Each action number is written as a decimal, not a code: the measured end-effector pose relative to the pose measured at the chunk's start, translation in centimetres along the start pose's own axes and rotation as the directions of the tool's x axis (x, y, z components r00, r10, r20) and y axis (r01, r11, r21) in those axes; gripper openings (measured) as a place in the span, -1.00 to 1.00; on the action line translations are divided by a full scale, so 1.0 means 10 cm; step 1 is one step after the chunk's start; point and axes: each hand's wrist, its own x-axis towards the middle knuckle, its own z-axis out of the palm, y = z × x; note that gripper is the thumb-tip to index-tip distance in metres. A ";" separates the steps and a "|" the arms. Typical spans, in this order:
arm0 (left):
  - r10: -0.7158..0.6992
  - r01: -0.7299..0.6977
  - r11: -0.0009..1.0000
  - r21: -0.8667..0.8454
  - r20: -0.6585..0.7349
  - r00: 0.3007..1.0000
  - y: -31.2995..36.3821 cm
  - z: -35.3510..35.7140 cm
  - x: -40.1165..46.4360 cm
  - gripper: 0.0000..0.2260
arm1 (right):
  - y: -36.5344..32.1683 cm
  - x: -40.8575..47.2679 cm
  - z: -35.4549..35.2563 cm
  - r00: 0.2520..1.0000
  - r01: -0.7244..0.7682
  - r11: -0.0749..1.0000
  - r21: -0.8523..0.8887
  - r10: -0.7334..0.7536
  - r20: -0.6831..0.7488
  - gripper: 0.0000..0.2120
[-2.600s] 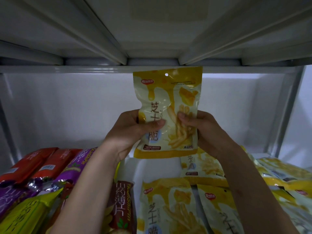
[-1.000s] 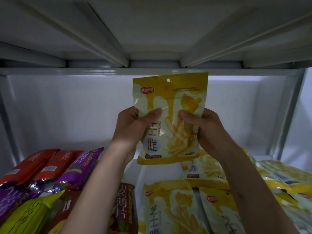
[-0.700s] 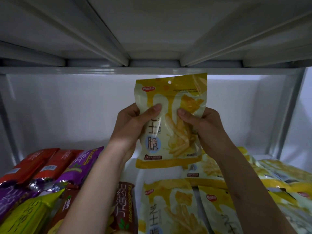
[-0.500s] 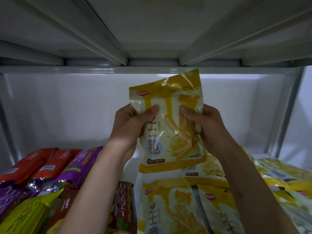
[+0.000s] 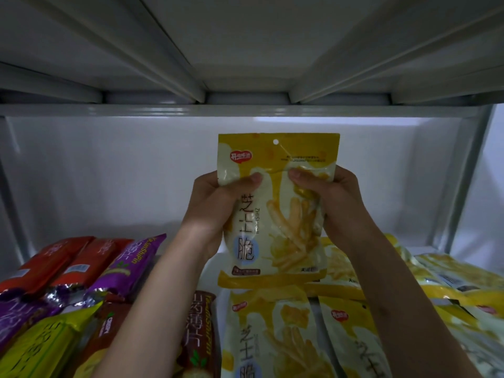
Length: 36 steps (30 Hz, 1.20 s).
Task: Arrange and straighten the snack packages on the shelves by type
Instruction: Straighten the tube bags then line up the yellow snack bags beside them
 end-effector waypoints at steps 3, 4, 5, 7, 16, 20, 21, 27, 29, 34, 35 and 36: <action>0.002 -0.002 1.000 0.008 -0.026 1.000 0.03 0.00 0.02 -0.92 | 0.02 0.00 0.02 1.000 0.009 1.000 -0.001 -0.009 -0.001 -0.82; 0.009 -0.009 1.000 0.008 -0.029 1.000 0.04 0.00 0.02 -0.94 | 0.02 0.01 0.02 1.000 0.012 1.000 -0.012 -0.012 0.002 -0.82; 0.014 -0.014 1.000 0.000 -0.035 0.999 0.05 0.00 0.01 -0.95 | 0.03 0.01 0.03 1.000 0.010 1.000 -0.017 -0.010 0.011 -0.79; 0.018 -0.020 0.999 -0.033 -0.062 0.998 0.05 0.01 0.01 -0.95 | 0.03 0.01 0.02 0.998 -0.021 1.000 -0.014 0.021 0.056 -0.69; 0.040 -0.050 0.996 -0.078 -0.128 0.991 0.03 0.02 0.02 -0.90 | -0.01 0.00 -0.23 0.884 -0.268 0.906 -0.327 0.366 0.290 -0.52; 0.023 -0.023 1.000 -0.001 0.004 1.000 -0.01 0.03 0.04 -0.64 | 0.00 0.03 -0.24 0.943 -0.225 0.946 -0.233 0.272 0.191 -0.62; -0.002 0.001 1.000 0.029 0.042 0.999 -0.03 0.02 0.05 -0.58 | 0.01 0.03 -0.25 0.951 -0.211 0.952 -0.220 0.252 0.177 -0.65; -0.103 0.099 0.994 0.046 0.086 0.991 -0.10 -0.04 0.09 -0.61 | 0.03 0.02 -0.22 0.963 -0.188 0.960 -0.209 0.222 0.152 -0.60; -0.047 0.045 0.998 0.052 0.030 0.998 -0.11 -0.06 0.10 -0.65 | 0.02 0.02 -0.21 0.937 -0.230 0.951 -0.207 0.274 0.216 -0.55; 0.018 -0.016 0.999 0.043 -0.036 0.999 -0.12 -0.06 0.12 -0.67 | 0.02 0.00 -0.18 0.898 -0.260 0.927 -0.269 0.335 0.284 -0.55; 0.016 -0.015 0.999 0.048 -0.024 1.000 -0.12 -0.05 0.11 -0.64 | 0.03 0.00 -0.18 0.910 -0.251 0.931 -0.266 0.321 0.262 -0.55; 0.004 -0.004 0.998 0.056 0.001 1.000 -0.11 -0.05 0.11 -0.61 | 0.03 0.01 -0.18 0.922 -0.243 0.934 -0.263 0.307 0.237 -0.56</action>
